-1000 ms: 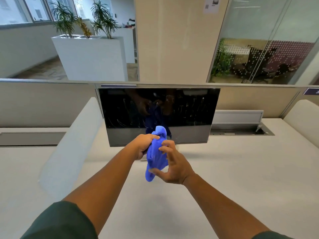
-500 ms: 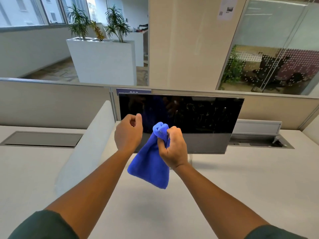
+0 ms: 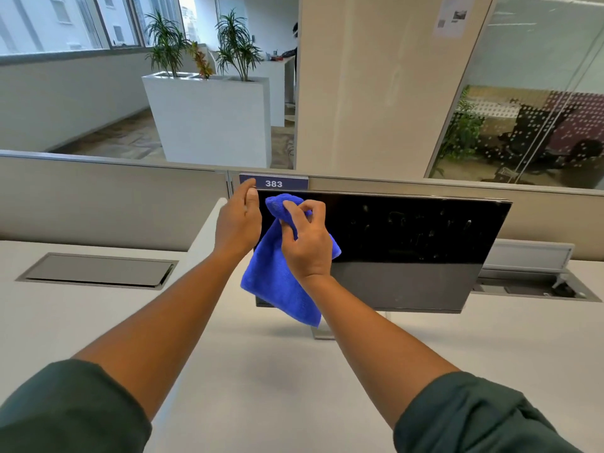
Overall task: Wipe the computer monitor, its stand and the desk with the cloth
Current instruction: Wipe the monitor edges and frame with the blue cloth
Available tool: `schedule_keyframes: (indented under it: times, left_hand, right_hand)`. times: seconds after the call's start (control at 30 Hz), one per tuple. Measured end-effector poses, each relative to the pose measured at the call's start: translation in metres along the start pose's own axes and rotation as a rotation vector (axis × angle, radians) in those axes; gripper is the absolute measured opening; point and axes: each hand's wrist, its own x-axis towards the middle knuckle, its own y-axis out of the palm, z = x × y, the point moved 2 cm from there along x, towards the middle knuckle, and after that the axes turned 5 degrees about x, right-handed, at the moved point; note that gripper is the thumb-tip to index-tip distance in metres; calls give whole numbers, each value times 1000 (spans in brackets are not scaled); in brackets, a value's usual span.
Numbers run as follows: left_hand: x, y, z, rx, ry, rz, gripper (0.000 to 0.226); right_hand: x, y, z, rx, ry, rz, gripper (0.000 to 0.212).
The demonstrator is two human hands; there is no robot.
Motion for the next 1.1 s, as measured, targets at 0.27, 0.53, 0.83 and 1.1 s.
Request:
schedule_keyframes:
  times: [0.27, 0.53, 0.83, 1.1]
  left_hand:
    - [11, 1, 13, 1, -10, -112, 35]
    - [10, 3, 2, -53, -95, -158, 27]
    - [7, 12, -3, -153, -260, -163, 39]
    - [11, 14, -5, -196, -348, -102, 40]
  right_hand:
    - [8, 34, 2, -15, -43, 15, 27]
    - [9, -30, -48, -206, 167, -353, 20]
    - [2, -60, -71, -158, 290, -491, 30]
    - [-2, -7, -32, -255, 25, 13, 46]
